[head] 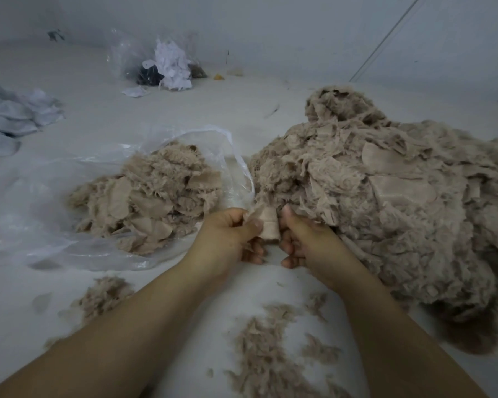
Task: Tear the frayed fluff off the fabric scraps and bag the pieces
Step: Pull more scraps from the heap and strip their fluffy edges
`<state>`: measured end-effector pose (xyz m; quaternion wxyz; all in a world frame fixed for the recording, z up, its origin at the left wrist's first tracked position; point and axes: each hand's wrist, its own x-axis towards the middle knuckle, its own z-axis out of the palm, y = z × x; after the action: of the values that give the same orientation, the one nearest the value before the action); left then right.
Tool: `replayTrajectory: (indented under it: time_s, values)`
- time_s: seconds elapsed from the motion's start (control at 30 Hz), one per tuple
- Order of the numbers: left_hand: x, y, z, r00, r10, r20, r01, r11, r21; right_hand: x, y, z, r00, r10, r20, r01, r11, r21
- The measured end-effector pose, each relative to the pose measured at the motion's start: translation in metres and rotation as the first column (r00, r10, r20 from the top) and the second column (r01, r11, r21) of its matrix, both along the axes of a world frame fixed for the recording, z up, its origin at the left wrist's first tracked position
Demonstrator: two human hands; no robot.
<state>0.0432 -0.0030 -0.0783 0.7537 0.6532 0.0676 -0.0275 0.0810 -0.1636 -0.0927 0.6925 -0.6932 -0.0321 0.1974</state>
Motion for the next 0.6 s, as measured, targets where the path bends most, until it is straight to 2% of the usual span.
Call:
replayTrajectory:
  time_s: [0.13,0.23,0.3,0.33,0.4,0.47,0.5,0.53,0.6]
  values:
    - [-0.001,0.003,-0.006,0.997,-0.053,-0.051,0.056,0.997,0.056,-0.001,-0.004,-0.003,0.993,0.089,0.079,-0.081,0.992,-0.099]
    - [-0.003,0.009,-0.005,0.989,-0.118,-0.084,0.122,0.992,0.04,0.001,-0.006,-0.005,0.999,0.035,0.041,-0.033,0.999,-0.042]
    - [-0.006,0.017,-0.003,0.961,-0.24,-0.14,0.244,0.97,0.011,0.002,-0.006,-0.007,0.998,0.042,0.035,-0.042,0.999,-0.013]
    - [-0.008,0.022,-0.001,0.916,-0.36,-0.177,0.368,0.929,0.017,0.002,-0.006,-0.008,0.998,0.055,0.039,-0.055,0.998,-0.003]
    - [-0.012,0.031,0.005,0.739,-0.619,-0.267,0.661,0.743,0.105,0.002,-0.006,-0.008,0.995,0.079,0.054,-0.08,0.997,0.009]
    - [-0.014,0.035,0.009,0.591,-0.732,-0.339,0.805,0.562,0.19,0.002,-0.007,-0.007,0.995,0.09,0.052,-0.092,0.995,0.033]
    - [-0.014,0.035,0.011,0.577,-0.735,-0.357,0.816,0.539,0.209,0.002,-0.007,-0.006,0.994,0.097,0.046,-0.098,0.995,0.034]
    - [-0.014,0.034,0.012,0.592,-0.718,-0.365,0.804,0.554,0.215,0.002,-0.007,-0.006,0.994,0.104,0.043,-0.106,0.994,0.025]
    - [-0.012,0.031,0.013,0.704,-0.625,-0.338,0.71,0.638,0.298,0.001,-0.007,-0.005,0.993,0.11,0.039,-0.111,0.994,0.006]
